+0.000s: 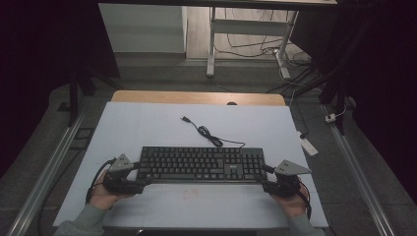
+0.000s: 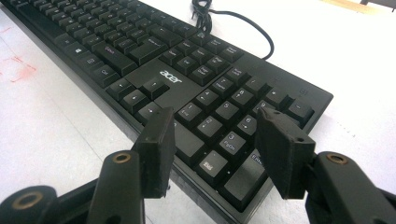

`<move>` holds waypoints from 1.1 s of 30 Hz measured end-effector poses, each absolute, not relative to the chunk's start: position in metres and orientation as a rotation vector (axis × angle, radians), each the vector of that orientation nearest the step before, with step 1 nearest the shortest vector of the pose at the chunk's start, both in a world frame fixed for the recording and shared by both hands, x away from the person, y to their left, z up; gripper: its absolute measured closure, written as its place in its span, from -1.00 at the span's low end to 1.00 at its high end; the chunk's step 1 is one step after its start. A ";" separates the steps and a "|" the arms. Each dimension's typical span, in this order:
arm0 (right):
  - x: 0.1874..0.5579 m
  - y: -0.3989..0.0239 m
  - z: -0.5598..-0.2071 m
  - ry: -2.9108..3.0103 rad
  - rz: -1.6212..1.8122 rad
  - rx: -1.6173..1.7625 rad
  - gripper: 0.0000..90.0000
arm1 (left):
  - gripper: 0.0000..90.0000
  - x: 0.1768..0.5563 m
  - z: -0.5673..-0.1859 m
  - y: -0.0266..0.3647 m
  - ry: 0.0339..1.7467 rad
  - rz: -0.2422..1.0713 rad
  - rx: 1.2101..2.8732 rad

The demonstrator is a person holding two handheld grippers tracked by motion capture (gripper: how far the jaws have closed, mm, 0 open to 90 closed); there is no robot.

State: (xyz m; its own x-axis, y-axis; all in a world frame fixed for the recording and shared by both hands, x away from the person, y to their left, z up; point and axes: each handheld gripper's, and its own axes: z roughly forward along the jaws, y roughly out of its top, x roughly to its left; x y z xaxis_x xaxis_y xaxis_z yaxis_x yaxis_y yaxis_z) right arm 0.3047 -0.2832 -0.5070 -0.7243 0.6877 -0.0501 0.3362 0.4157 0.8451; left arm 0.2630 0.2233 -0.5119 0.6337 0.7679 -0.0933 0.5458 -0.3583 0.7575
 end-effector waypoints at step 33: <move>0.302 -0.280 -0.508 2.290 1.195 0.883 0.06 | -0.47 0.262 -0.511 0.222 1.012 0.365 2.065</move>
State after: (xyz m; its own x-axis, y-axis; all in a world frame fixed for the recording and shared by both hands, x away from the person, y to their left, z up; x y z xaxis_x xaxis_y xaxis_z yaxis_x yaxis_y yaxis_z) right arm 0.3022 -0.2800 -0.5078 -0.7162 0.6949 -0.0642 0.3447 0.4322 0.8333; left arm 0.2620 0.2215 -0.5109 0.6396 0.7645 -0.0810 0.5364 -0.3682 0.7594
